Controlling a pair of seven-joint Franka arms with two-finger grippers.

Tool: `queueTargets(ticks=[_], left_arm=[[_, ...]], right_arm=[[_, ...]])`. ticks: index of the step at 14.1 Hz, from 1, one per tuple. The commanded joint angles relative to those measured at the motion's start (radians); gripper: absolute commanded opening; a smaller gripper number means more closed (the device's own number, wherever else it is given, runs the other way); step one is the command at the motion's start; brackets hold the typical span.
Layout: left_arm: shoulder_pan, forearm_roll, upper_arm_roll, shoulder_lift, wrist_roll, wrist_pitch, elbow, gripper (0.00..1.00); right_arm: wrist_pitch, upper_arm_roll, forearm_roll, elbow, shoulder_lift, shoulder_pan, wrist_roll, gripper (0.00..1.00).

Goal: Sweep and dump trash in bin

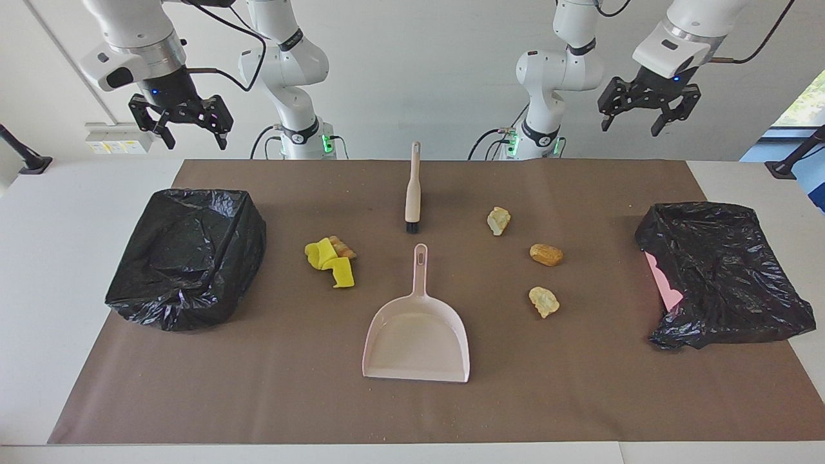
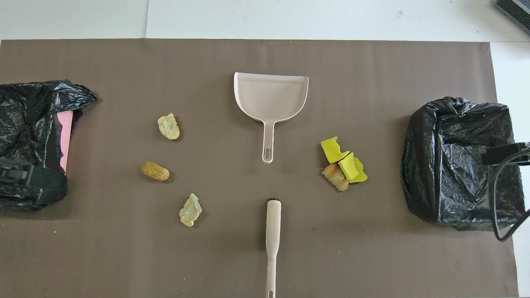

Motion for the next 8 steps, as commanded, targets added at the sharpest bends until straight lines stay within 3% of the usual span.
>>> queueTargets(ticks=[1, 8], left_arm=[[-0.130, -0.004, 0.013, -0.093, -0.127, 0.125, -0.199, 1.00], [-0.440, -0.046, 0.009, -0.084, -0.406, 0.344, -0.404, 1.00]], right_arm=[[0.029, 0.005, 0.017, -0.036, -0.027, -0.012, 0.020, 1.00], [0.024, 0.004, 0.017, -0.036, -0.027, -0.012, 0.018, 1.00]])
